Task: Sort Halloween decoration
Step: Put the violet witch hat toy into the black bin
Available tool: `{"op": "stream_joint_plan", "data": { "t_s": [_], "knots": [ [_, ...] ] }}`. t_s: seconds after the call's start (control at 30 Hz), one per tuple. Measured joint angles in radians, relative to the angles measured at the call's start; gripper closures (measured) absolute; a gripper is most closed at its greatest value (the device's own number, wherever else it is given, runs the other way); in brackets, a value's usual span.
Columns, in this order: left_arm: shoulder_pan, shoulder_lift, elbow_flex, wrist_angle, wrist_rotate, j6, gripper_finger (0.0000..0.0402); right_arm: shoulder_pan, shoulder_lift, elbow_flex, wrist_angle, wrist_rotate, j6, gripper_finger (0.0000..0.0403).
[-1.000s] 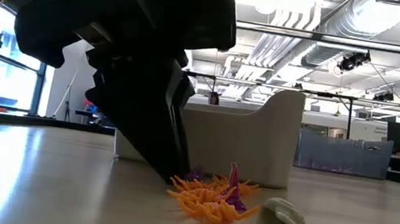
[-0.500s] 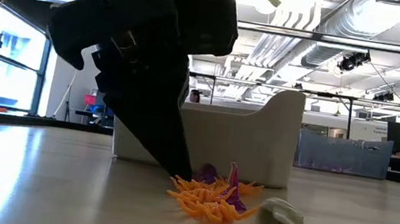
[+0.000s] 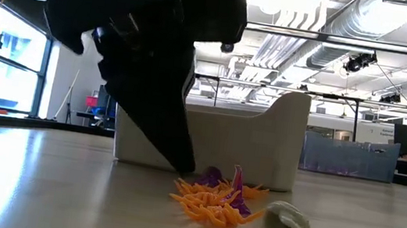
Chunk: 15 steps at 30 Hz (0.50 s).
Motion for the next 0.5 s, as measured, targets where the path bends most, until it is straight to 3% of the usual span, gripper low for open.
{"op": "stream_joint_plan", "data": {
  "t_s": [0.2,0.5],
  "knots": [
    [-0.004,-0.001,0.049,-0.093,-0.009,0.015,0.0401,0.000,0.000,0.000,0.000,0.000,0.000,0.0309],
    [-0.008,-0.005,0.061,-0.094,0.005,0.030,0.0401,0.000,0.000,0.000,-0.001,0.000,0.000,0.0309]
  ]
}}
